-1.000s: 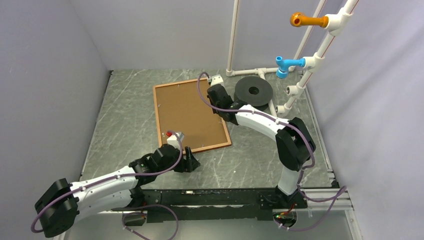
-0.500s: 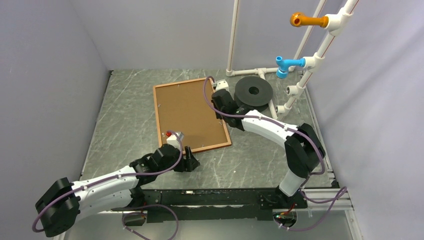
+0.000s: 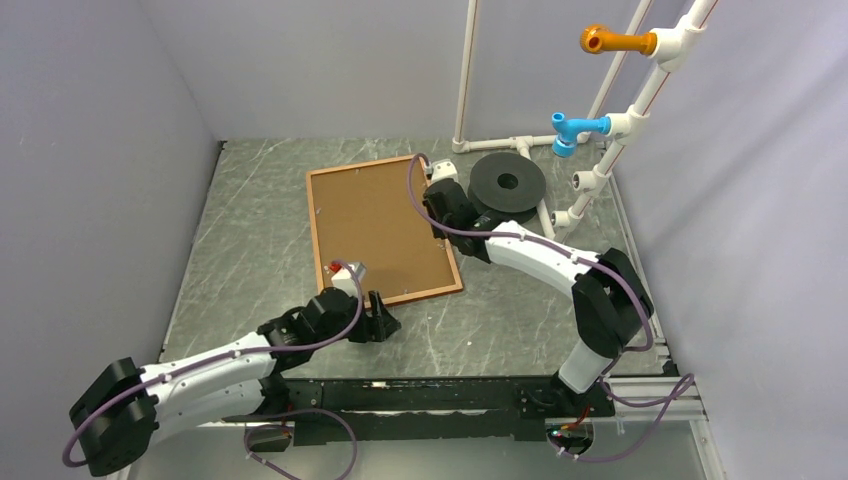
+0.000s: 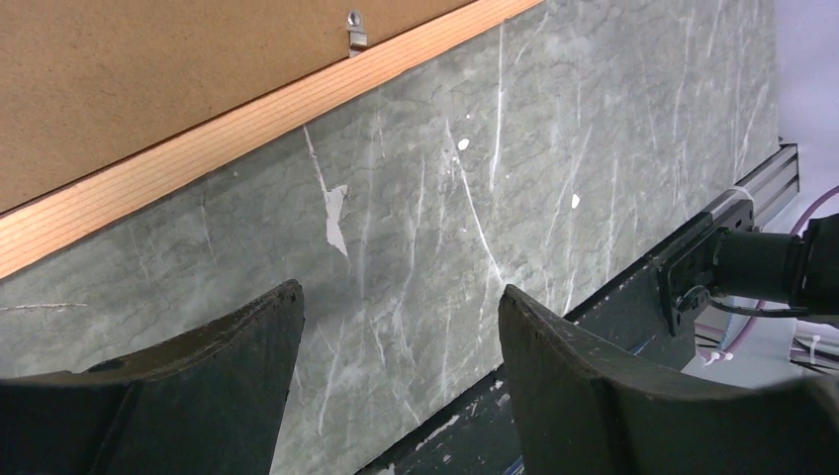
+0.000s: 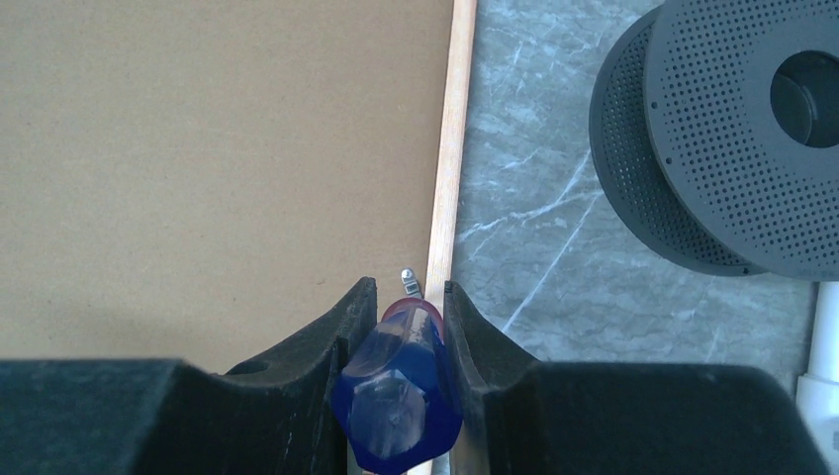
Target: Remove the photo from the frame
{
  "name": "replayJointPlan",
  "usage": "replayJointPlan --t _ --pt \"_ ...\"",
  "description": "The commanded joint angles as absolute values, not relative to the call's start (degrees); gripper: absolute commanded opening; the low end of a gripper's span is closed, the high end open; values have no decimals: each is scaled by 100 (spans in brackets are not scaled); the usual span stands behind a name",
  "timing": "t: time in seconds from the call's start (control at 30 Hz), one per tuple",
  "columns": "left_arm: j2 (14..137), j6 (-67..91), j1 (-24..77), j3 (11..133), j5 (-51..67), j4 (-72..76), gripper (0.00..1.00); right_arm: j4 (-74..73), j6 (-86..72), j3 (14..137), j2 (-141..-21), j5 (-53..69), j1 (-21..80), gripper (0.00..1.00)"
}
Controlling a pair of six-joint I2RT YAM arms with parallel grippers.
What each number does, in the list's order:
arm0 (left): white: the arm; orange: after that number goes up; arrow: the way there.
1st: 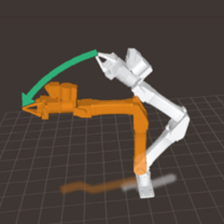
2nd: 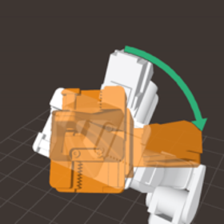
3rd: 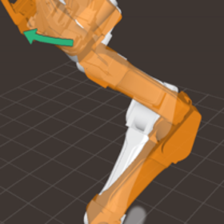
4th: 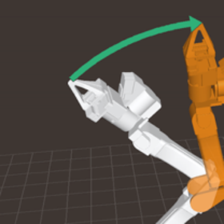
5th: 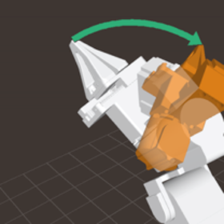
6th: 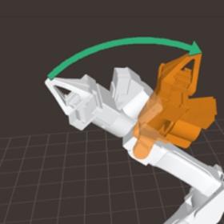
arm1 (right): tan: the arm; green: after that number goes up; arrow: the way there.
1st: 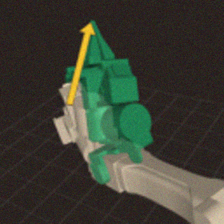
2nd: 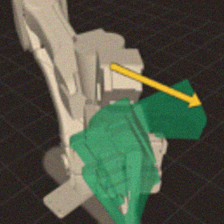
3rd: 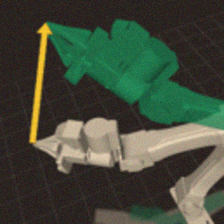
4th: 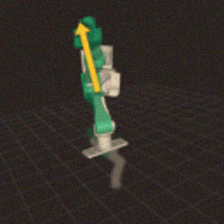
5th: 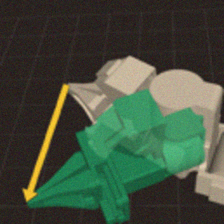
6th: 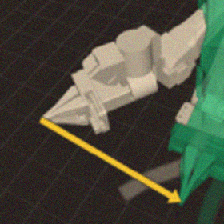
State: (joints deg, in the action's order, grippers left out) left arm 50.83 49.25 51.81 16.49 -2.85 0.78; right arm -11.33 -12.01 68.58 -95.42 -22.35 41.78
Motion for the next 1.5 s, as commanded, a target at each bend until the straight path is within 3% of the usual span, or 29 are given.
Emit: replayJointPlan --t 0.0,0.5,0.97,1.17,1.47 --pt "4726 4878 5164 1797 -438 -215 76 -1133 -921 7319 -9509 -2164 4166 0" --pt "3998 4553 4916 2055 -779 -1223 79 -1111 -620 7717 -10241 -2219 4084 0" --pt "3929 3992 4410 2522 -831 -1860 81 -1141 -1188 7265 -9746 -1575 4091 0" --pt "3834 3860 4008 2704 -742 -2250 83 -1241 -1580 7099 -9125 -1238 4084 0" --pt "3610 3756 3329 3109 -1062 -2983 92 -1550 -1996 6069 -7219 -1098 4085 0"
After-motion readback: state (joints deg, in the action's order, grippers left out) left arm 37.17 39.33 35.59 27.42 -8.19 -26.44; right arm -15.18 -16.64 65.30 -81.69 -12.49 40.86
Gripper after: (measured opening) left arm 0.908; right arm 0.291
